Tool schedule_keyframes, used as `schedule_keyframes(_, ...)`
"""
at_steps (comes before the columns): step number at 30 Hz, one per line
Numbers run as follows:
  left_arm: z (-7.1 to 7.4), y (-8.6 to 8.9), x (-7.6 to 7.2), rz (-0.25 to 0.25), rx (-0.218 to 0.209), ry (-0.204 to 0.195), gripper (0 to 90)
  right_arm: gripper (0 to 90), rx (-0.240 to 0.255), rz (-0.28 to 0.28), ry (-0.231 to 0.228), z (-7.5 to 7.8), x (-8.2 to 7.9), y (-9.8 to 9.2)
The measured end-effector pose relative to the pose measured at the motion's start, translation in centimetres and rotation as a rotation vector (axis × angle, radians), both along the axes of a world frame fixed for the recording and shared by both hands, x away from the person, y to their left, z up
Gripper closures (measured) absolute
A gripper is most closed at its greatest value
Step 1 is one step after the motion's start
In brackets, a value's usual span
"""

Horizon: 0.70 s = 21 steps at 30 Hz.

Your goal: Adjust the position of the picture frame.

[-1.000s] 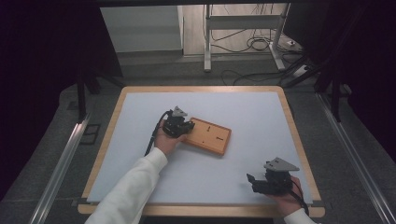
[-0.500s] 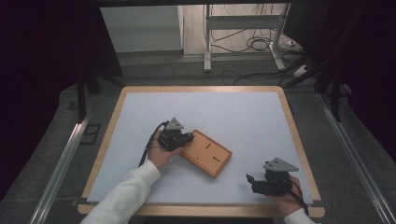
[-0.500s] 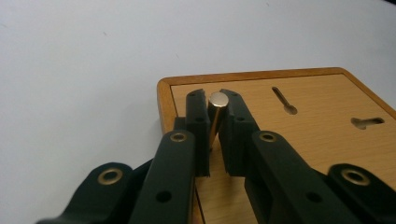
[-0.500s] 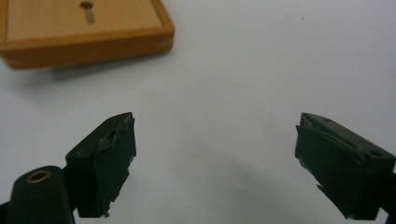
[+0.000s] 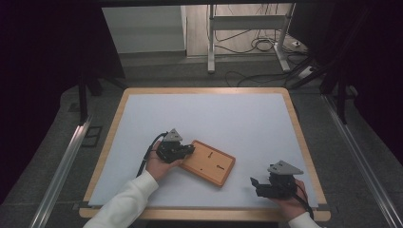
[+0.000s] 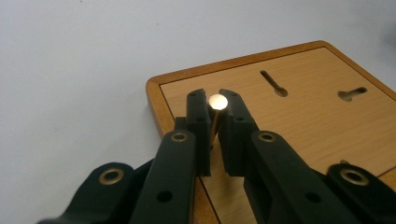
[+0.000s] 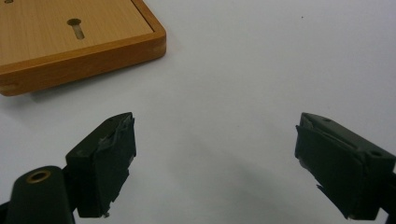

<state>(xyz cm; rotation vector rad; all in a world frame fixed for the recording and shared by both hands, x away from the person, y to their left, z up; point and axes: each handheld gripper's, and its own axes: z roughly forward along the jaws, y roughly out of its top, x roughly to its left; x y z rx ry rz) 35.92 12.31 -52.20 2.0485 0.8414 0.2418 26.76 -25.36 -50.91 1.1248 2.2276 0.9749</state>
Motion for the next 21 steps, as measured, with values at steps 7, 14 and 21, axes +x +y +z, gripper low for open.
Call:
schedule_keyframes(7,-0.3,-0.2,0.9,0.027,0.007,-0.003,83.3,12.8,0.003,-0.004,-0.006,0.1,0.0,0.0)
schedule_keyframes(14,-0.5,-0.5,1.9,0.052,-0.002,-0.001,82.9,12.8,-0.003,-0.002,-0.001,0.0,0.0,0.1)
schedule_keyframes(21,-0.6,-0.6,2.1,0.058,-0.008,-0.012,82.9,12.8,-0.001,-0.001,-0.002,0.0,0.1,0.1)
